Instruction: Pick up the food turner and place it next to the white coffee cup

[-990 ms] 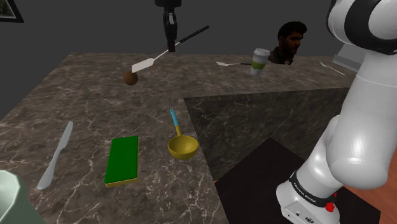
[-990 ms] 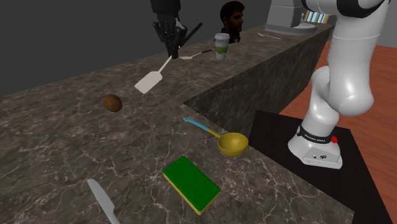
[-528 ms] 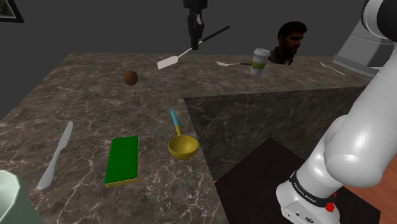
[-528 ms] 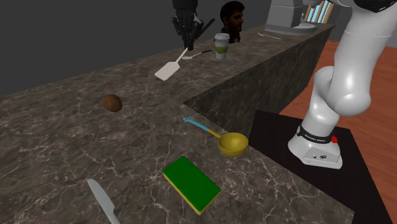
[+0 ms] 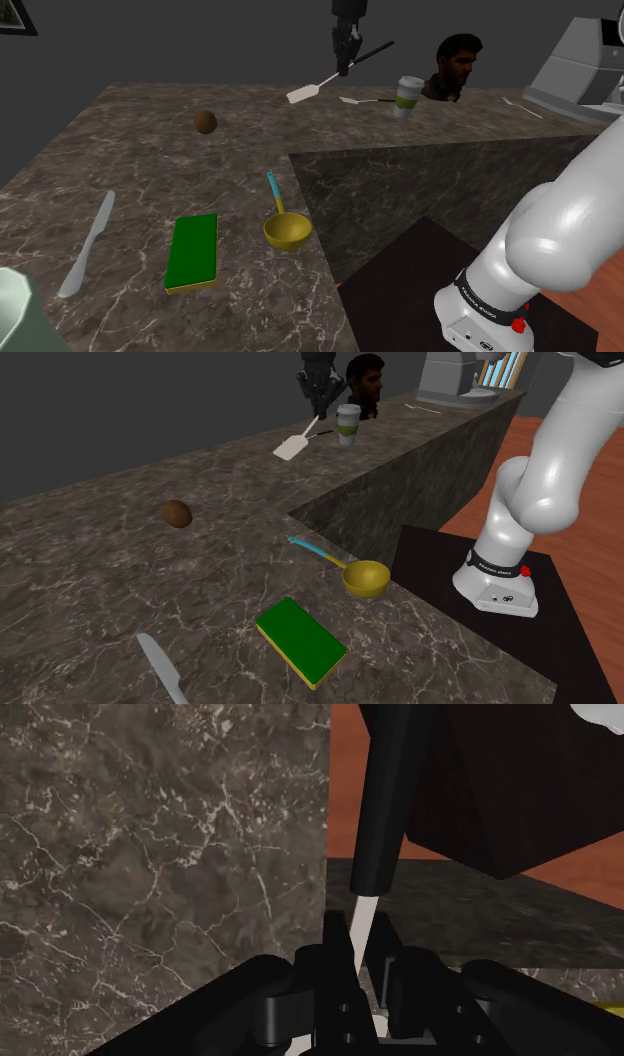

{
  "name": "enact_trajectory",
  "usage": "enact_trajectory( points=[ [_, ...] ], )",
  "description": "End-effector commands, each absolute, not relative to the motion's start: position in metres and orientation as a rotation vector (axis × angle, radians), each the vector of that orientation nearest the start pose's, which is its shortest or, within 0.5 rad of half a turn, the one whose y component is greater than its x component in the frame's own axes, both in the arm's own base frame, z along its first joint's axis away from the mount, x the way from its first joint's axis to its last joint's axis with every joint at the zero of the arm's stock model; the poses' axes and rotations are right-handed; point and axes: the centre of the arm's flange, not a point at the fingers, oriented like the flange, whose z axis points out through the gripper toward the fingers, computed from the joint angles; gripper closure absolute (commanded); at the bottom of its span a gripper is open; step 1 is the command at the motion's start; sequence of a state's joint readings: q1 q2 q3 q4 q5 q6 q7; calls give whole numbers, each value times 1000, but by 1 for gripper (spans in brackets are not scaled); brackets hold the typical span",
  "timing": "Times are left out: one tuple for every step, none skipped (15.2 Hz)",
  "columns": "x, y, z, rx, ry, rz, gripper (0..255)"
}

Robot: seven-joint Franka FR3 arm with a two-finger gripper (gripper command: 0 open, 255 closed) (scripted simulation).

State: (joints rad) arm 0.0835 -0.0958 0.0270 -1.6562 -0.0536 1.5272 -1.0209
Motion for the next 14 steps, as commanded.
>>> enact_trajectory(
  points=[
    [510, 26, 633, -2681, -1703, 87, 255],
    [508, 13, 633, -2681, -1703, 87, 255],
    [506, 0, 633, -2681, -1703, 87, 255],
    [504, -13, 633, -2681, -1703, 87, 255],
    [502, -26, 633, -2681, -1703, 87, 255],
    [500, -39, 633, -2681, -1703, 87, 255],
    [498, -52, 633, -2681, -1703, 87, 255],
    [496, -65, 633, -2681, -1703, 87, 255],
    [494, -78, 633, -2681, -1703, 87, 255],
    [492, -91, 633, -2681, -1703, 87, 255],
    [489, -104, 633, -2681, -1703, 87, 255],
    [487, -117, 633, -2681, -1703, 87, 255],
    [485, -130, 633, -2681, -1703, 87, 255],
    [483, -143, 633, -2681, -1703, 87, 255]
  ],
)
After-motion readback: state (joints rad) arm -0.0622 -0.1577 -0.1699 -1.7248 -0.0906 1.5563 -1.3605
